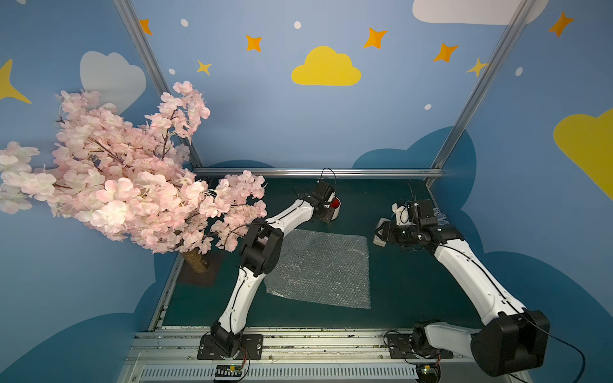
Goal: Wrap mugs in bubble wrap
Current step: Pick up the mug from the center of the board.
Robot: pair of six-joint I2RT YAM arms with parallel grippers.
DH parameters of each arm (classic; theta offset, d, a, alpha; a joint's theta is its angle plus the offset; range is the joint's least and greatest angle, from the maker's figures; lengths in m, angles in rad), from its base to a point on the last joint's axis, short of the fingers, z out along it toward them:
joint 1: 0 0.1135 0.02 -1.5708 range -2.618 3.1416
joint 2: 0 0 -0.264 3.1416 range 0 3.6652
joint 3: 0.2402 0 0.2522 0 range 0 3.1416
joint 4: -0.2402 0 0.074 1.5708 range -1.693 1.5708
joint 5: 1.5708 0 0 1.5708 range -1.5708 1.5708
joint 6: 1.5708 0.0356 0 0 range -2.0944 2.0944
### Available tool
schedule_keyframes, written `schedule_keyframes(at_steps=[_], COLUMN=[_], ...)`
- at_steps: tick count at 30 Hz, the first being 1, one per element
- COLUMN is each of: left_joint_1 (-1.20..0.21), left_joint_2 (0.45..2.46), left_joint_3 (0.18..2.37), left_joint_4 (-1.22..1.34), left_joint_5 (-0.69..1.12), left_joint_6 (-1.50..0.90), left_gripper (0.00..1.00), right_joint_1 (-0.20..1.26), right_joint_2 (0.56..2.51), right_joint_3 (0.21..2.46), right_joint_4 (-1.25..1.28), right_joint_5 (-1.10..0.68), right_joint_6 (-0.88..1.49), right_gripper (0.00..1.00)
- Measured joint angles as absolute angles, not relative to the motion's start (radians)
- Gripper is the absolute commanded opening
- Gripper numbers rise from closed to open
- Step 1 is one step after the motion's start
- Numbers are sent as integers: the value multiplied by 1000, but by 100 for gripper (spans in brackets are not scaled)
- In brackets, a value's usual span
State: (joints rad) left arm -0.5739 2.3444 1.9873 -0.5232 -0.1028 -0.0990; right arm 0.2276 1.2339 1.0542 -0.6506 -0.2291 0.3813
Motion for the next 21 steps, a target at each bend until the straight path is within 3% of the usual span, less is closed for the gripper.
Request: schedule_keyframes(at_steps=[10, 21], left_joint_1=[-601, -676], left_joint_2=[2320, 2137], left_joint_3=[1982, 1881], left_joint_4=[-570, -657], left_joint_5=[-151, -194], left_joint_6=[-218, -273], left_gripper=[4, 4], right_joint_1=[222, 217], right_joint_2=[1223, 1222], right_joint_3=[1019, 985], right_joint_4=[-651, -639], right_joint_5=[-229, -225], right_joint_6=[385, 408], right_gripper=[54, 54])
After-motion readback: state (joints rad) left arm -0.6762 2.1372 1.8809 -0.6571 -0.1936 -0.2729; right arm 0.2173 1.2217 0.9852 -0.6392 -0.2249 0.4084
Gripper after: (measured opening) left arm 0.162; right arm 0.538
